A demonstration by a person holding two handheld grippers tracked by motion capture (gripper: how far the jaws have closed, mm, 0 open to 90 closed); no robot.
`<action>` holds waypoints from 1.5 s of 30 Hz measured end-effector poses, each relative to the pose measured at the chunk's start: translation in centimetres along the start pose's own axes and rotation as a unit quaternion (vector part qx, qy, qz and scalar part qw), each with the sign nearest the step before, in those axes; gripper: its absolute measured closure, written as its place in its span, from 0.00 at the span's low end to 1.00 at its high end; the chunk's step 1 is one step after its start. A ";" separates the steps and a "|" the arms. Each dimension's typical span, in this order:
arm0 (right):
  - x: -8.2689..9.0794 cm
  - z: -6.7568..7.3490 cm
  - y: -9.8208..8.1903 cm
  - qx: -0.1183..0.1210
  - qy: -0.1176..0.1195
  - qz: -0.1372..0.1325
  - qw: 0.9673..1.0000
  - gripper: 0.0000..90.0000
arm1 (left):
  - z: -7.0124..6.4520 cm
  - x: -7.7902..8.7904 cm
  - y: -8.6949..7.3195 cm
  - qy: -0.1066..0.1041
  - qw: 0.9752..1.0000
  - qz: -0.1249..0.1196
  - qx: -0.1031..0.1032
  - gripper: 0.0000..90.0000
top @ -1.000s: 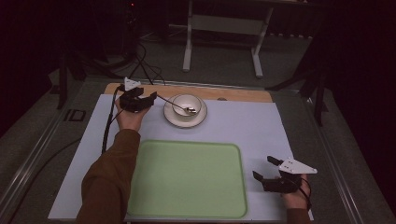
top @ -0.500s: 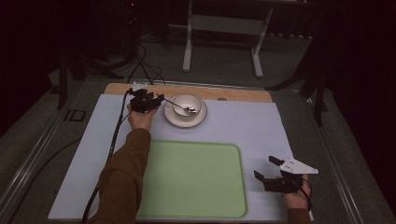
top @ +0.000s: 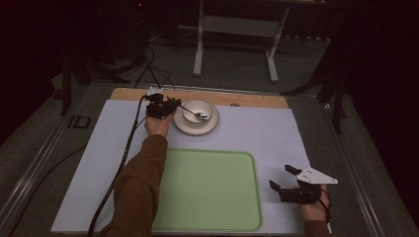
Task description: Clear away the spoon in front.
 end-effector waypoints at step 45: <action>-0.3 0.2 0.0 0.007 0.004 0.006 1.000 0.16 | -4.9 7.1 3.6 -0.032 0.992 -0.047 -0.110 0.99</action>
Point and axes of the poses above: each handheld gripper's, and its own axes: x roughly backward along the jaws, y roughly out of its top, z roughly to its left, the point moved 1 cm from there along -x, roughly forward along the jaws, and after that the axes turned 6 degrees about -y, right-handed, at the moved point
